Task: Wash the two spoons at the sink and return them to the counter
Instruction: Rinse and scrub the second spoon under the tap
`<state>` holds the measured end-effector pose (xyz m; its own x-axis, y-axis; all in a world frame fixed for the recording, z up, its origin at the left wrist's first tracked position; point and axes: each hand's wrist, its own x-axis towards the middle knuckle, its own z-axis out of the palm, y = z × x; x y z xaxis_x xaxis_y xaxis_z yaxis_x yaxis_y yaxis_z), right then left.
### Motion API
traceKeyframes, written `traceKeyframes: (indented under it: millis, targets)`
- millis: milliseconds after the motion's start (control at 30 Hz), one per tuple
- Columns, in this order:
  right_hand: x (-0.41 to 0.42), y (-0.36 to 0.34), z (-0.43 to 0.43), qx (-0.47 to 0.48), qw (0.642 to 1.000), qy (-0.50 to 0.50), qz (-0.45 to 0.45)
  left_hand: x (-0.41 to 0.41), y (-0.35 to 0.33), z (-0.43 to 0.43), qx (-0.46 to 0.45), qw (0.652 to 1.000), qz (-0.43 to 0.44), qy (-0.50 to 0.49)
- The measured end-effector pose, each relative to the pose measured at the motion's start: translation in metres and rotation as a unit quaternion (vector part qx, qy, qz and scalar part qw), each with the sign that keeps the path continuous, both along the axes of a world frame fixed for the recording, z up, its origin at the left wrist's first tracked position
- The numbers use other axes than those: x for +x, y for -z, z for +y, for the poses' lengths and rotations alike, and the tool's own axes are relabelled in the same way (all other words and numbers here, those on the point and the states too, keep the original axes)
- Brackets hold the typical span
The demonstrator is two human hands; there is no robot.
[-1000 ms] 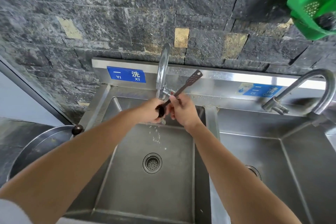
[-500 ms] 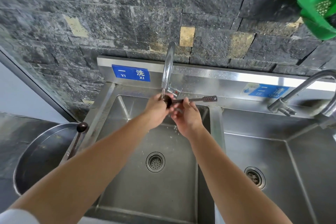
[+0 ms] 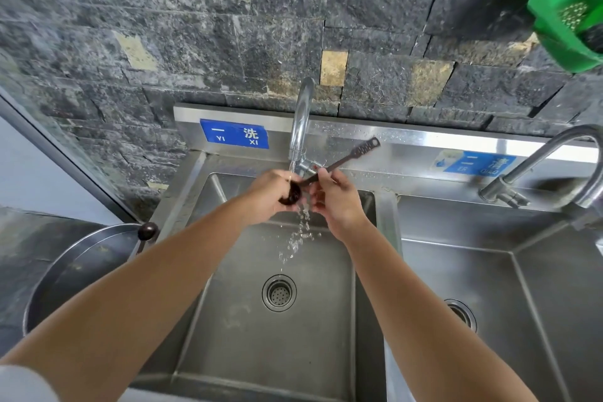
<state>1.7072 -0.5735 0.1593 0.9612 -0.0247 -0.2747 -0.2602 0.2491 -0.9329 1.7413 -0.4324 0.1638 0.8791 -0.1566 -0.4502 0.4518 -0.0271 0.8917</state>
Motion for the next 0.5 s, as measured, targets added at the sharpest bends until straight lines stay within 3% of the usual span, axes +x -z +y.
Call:
traceKeyframes:
  millis: [67, 133, 300, 500]
  targets:
    - [0.002, -0.003, 0.001, 0.070, 0.997, 0.012, 0.030, 0.001, -0.007, 0.001, -0.168, 0.980, 0.095, -0.053]
    - [0.002, -0.004, 0.003, 0.089, 0.995, 0.017, 0.044, -0.001, -0.008, 0.006, -0.221, 0.961, 0.165, -0.020]
    - [-0.003, -0.002, 0.005, 0.105, 0.993, -0.017, 0.042, -0.005, -0.006, 0.015, -0.140, 0.962, 0.198, 0.126]
    - [0.005, 0.001, 0.012, 0.093, 0.991, 0.040, 0.088, -0.014, -0.015, 0.003, -0.217, 0.956, 0.199, -0.015]
